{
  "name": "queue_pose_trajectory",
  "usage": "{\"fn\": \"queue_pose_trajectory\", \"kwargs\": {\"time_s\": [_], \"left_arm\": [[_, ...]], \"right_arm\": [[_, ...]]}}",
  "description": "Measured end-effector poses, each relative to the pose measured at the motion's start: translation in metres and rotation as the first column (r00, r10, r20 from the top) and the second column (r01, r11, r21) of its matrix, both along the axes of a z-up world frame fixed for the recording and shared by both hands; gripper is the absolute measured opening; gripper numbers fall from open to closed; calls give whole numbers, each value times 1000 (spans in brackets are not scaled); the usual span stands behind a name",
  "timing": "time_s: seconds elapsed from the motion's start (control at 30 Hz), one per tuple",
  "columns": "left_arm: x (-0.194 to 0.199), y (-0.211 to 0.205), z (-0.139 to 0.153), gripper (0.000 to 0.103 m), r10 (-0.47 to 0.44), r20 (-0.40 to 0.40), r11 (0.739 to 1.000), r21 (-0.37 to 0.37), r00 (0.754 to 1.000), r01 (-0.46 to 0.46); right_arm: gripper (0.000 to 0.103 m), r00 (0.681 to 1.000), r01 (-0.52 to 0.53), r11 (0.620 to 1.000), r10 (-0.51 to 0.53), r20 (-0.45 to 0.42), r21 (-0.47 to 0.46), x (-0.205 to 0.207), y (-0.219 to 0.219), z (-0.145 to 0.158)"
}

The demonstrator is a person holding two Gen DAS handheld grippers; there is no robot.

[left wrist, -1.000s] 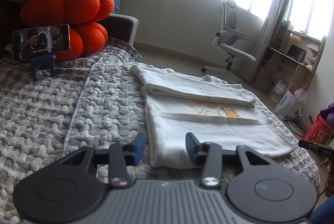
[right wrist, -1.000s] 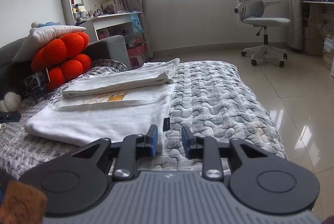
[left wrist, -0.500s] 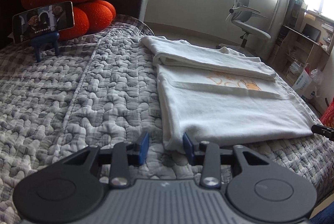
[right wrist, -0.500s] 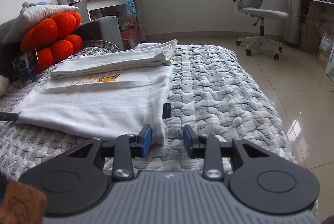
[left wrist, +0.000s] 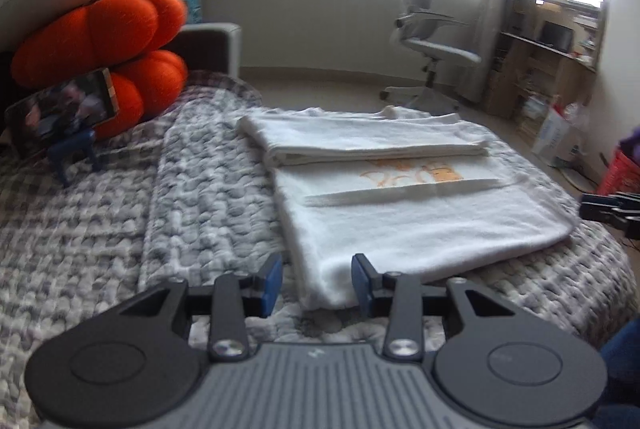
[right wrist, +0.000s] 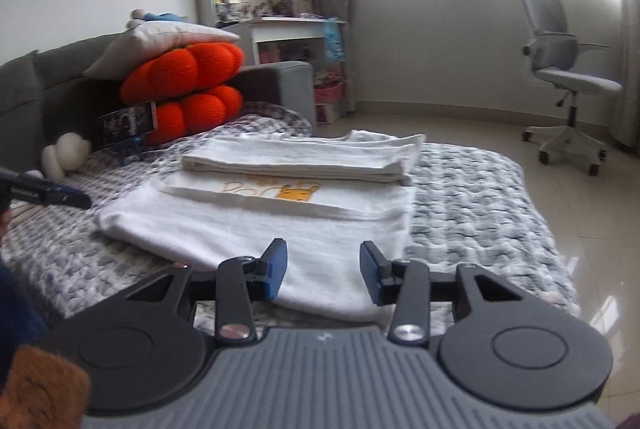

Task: Fold clothes
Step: 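Open the left gripper and lift both grippers above the folded shirt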

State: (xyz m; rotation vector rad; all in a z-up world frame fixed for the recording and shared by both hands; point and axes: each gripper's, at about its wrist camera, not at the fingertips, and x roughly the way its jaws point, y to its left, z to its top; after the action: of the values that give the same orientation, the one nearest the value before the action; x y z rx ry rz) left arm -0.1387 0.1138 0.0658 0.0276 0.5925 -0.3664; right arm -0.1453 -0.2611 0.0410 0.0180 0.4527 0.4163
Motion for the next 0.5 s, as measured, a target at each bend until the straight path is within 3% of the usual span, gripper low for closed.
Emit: {"fn": "queue_pose_trajectory", "kwargs": {"time_s": [0.2, 0.37, 0.5], "left_arm": [[16, -20, -8, 44, -200, 29, 979, 32, 979, 199], [36, -18, -35, 45, -203, -70, 979, 17, 977, 205], [38, -7, -45, 45, -208, -92, 978, -18, 974, 207]], "right_arm": [[44, 993, -105, 994, 104, -51, -30, 15, 13, -16], [44, 995, -69, 994, 62, -77, -87, 24, 9, -27], [40, 995, -75, 996, 72, -76, -46, 20, -14, -33]]}}
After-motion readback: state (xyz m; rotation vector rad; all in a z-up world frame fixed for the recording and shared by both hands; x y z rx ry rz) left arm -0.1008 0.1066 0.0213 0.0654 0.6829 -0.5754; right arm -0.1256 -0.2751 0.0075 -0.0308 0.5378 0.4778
